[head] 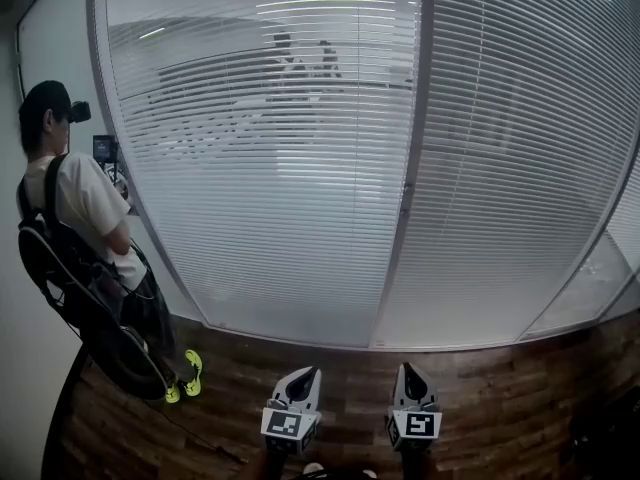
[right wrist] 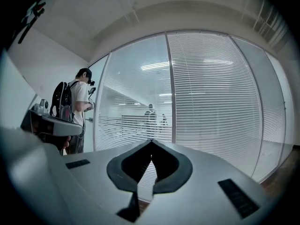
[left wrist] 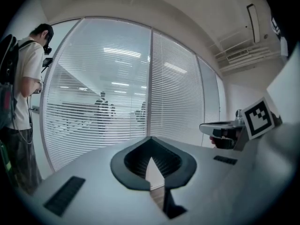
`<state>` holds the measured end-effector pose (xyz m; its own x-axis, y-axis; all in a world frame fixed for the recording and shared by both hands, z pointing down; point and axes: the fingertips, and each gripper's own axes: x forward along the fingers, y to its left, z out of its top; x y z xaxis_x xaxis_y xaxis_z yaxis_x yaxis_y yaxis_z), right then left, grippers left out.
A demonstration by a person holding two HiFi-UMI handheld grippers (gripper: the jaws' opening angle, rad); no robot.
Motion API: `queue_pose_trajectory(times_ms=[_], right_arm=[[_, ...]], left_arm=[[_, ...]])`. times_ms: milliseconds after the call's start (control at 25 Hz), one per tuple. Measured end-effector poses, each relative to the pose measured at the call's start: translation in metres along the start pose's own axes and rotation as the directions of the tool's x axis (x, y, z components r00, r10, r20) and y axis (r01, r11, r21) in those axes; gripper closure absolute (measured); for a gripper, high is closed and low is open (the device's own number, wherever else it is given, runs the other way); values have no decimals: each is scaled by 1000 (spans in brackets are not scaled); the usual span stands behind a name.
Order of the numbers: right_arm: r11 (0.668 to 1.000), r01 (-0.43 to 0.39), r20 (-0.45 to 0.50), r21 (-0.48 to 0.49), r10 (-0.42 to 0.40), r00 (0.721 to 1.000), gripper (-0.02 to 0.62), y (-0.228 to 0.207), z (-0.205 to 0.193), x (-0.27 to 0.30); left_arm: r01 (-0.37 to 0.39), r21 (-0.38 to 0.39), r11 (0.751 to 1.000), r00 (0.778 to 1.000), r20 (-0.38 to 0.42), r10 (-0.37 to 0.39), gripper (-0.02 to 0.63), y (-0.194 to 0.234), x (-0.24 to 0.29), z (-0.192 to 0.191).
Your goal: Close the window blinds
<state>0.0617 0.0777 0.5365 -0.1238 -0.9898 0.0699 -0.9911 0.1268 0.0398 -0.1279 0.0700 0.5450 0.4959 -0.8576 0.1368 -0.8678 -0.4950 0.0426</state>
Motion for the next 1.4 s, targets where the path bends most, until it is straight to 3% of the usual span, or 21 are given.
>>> queue_pose_trajectory(times_ms=[640, 1000, 1240, 1400], right_arm=[[997, 68, 2, -39, -68, 998, 593, 21, 25, 5], [997, 49, 24, -60, -47, 999, 592, 13, 40, 33], [999, 38, 27, -37, -37, 999, 594, 5, 51, 61], [995, 45, 113, -85, -35, 993, 594, -11, 52, 86]], left_arm=[[56, 37, 998, 998, 33, -57, 606, 37, -7, 30], [61, 53, 997, 997, 45, -63, 606, 36, 28, 38], [4, 51, 999, 998, 57, -7, 606, 46, 55, 52], [3, 49, 999, 998, 59, -6, 606, 46, 82, 51]])
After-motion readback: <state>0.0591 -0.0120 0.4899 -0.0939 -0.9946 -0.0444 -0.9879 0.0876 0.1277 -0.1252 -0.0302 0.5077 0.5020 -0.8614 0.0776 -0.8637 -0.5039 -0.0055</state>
